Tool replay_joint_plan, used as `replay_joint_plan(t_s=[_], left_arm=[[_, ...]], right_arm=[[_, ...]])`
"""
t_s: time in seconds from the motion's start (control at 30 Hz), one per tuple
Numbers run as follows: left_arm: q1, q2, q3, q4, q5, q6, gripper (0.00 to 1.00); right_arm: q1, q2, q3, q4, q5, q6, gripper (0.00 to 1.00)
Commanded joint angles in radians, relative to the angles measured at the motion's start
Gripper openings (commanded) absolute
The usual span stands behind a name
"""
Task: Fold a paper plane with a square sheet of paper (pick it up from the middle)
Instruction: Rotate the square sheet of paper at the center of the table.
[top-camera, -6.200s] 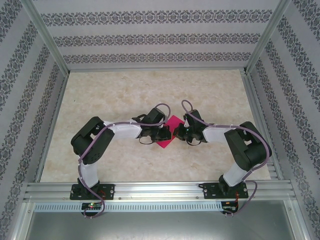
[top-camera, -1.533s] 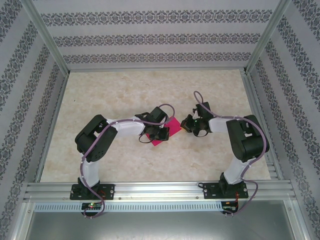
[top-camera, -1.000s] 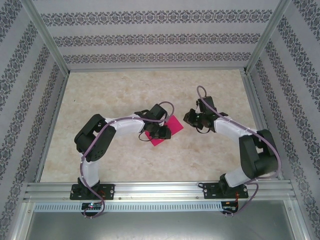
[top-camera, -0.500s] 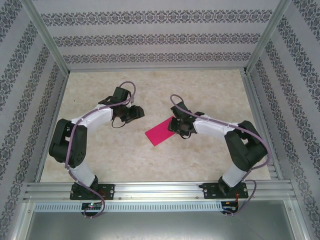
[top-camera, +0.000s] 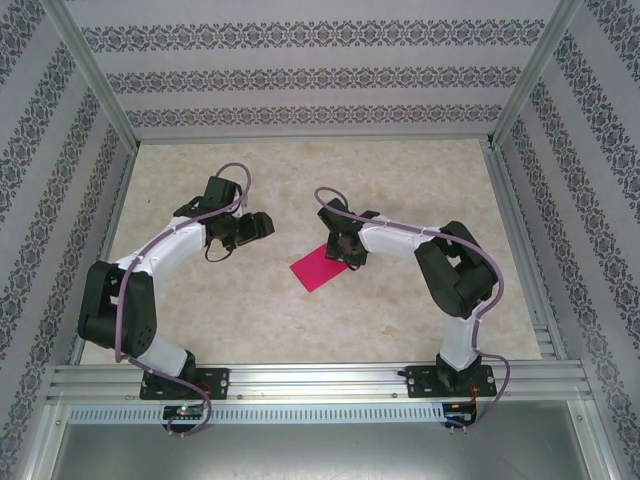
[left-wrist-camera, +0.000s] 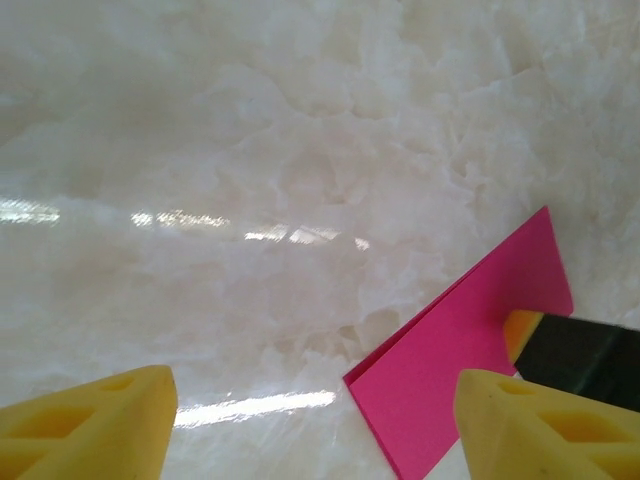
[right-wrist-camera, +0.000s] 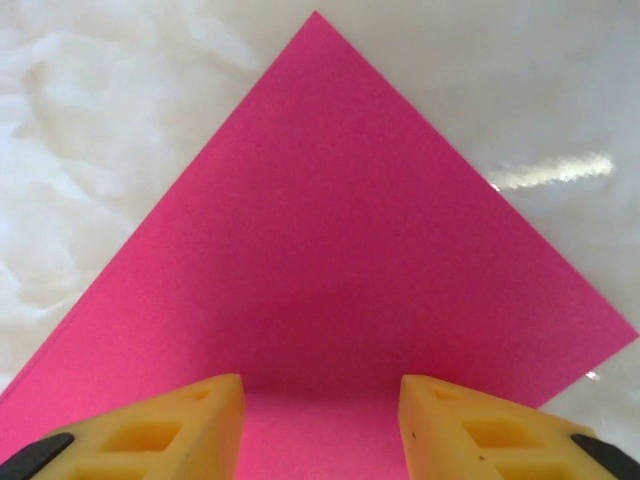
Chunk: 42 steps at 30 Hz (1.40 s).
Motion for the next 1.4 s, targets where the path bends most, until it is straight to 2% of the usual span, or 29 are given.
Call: replay_joint_plan(t_s=[0.0,0.2,0.37,0.47,0.57,0.7,0.77,0.87,0.93,1.07,1.37], left_arm=[[0.010,-0.032,-0.026,-0.007,-0.029,0.024,0.79],[0.015,-0.045,-0.066,0.010,-0.053,0.007,0.93],[0.032,-0.050,-0.101,0.027,-0.060,-0.013,1.00],[0.039,-0.056,-0.117,0.050,-0.040,-0.025,1.00],[0.041,-0.074,-0.142,0.103,0.028,-0.045,1.00],[0.041,-0.069,-0.150,0.121,0.084,-0.052,1.00],[0.043,-0.064,-0.149,0.112,0.080,-0.057,1.00],[0.044,-0.058,-0.150,0.105,0.060,-0.072,1.00],[0.047,-0.053,-0.146,0.105,0.053,-0.080,1.00],[0.047,-0.036,-0.131,0.106,0.062,-0.091,1.00],[0.047,-0.015,-0.144,0.111,0.105,-0.091,1.00]], right_arm=[[0.007,0.076,0.046,-0.007,-0.003,-0.105,0.46],[0.009,0.157,0.132,0.035,-0.077,-0.389,0.45],[0.027,0.155,0.163,0.064,-0.160,-0.685,0.40],[0.035,0.110,0.157,0.099,-0.092,-0.768,0.38],[0.036,0.032,0.183,0.094,-0.095,-0.698,0.39],[0.058,-0.066,0.171,0.084,-0.109,-0.440,0.39],[0.082,-0.092,0.135,0.091,-0.146,-0.282,0.35],[0.135,-0.094,0.104,0.079,-0.141,-0.139,0.27],[0.162,-0.078,0.099,0.063,-0.136,-0.078,0.18],[0.193,-0.041,0.084,0.056,-0.143,-0.026,0.05],[0.203,0.046,0.093,-0.003,-0.180,-0.036,0.03]])
